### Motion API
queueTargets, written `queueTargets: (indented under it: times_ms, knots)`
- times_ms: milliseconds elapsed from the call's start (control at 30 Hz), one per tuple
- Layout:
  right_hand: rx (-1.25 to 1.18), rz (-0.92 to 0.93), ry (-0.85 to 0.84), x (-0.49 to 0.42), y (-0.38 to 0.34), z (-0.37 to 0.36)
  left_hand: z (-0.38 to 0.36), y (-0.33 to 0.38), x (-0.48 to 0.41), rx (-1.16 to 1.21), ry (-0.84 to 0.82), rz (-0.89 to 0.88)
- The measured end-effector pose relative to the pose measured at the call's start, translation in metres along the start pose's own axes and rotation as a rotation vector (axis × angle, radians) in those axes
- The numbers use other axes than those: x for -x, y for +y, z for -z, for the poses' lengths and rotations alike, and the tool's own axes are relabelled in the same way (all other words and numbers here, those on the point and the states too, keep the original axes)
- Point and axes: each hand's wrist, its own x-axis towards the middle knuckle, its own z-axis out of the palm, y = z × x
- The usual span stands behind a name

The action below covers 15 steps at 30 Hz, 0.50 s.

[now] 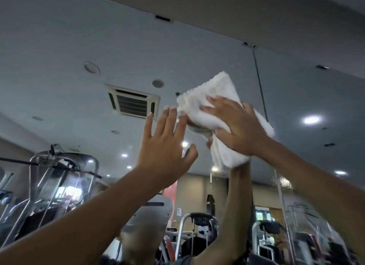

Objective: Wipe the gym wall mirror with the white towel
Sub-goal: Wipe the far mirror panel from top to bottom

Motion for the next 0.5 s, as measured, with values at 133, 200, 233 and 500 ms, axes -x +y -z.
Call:
queueTargets:
  times_ms: [133,200,233,500]
  knots:
    - [0.01,-0.263,0.073,-0.011,0.051,0.009,-0.006,0.002,0.004,-0.034,-0.017,-0.02]
    - [0.037,-0.587,0.166,-0.034,0.053,0.005,-0.005,0.002,0.004,-0.042,-0.011,-0.02]
    - [0.068,-0.665,0.204,-0.045,0.048,0.001,-0.005,0.002,0.004,-0.041,-0.012,-0.022]
    - [0.062,-0.047,0.043,0.05,-0.001,-0.002,-0.004,0.002,0.008,-0.054,-0.064,0.0]
